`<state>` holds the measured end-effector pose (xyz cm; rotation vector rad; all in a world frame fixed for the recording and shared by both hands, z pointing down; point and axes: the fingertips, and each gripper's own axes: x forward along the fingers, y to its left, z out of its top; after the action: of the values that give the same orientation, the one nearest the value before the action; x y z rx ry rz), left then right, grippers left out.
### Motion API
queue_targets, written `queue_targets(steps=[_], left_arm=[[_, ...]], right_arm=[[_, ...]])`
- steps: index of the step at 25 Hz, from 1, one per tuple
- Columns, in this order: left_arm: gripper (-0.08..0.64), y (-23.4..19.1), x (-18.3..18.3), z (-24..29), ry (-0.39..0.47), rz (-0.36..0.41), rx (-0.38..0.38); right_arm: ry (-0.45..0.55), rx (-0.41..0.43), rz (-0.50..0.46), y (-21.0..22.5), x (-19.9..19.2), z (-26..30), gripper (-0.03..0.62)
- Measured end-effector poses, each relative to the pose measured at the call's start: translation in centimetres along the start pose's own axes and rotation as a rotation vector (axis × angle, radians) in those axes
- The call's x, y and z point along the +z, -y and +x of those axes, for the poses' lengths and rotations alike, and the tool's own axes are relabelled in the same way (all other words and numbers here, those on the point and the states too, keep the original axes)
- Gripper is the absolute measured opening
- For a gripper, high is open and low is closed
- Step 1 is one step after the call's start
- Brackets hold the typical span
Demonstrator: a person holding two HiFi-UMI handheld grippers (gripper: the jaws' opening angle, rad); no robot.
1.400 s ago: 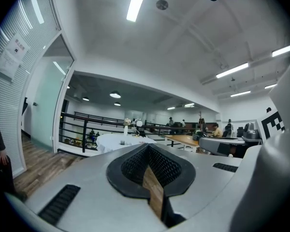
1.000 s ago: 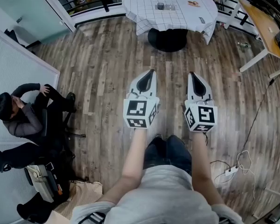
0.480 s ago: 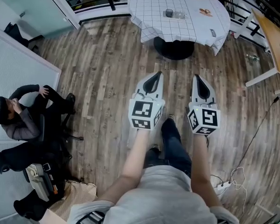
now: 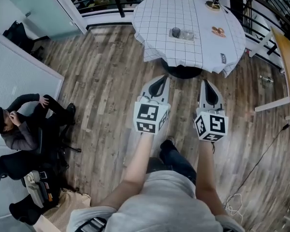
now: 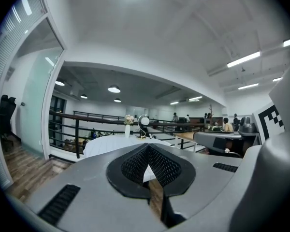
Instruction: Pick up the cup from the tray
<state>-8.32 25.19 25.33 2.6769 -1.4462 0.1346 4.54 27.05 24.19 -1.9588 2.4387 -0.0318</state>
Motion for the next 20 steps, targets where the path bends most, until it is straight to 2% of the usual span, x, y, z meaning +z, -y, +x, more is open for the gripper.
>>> queue_targets(steps=[9,20], left_arm=[[0.005,-0.7,0.7,8.6,-0.02,0.003,0.0],[0.005,-6.1,0.0,17.7,-0.039,-0.018,0.014]], right_arm=[[-0.01,0.019,0.04,5.3,-0.6,6.9,0.008],[-0.043,0.005,0.054,8.7,-3.0,15.8,0.008]])
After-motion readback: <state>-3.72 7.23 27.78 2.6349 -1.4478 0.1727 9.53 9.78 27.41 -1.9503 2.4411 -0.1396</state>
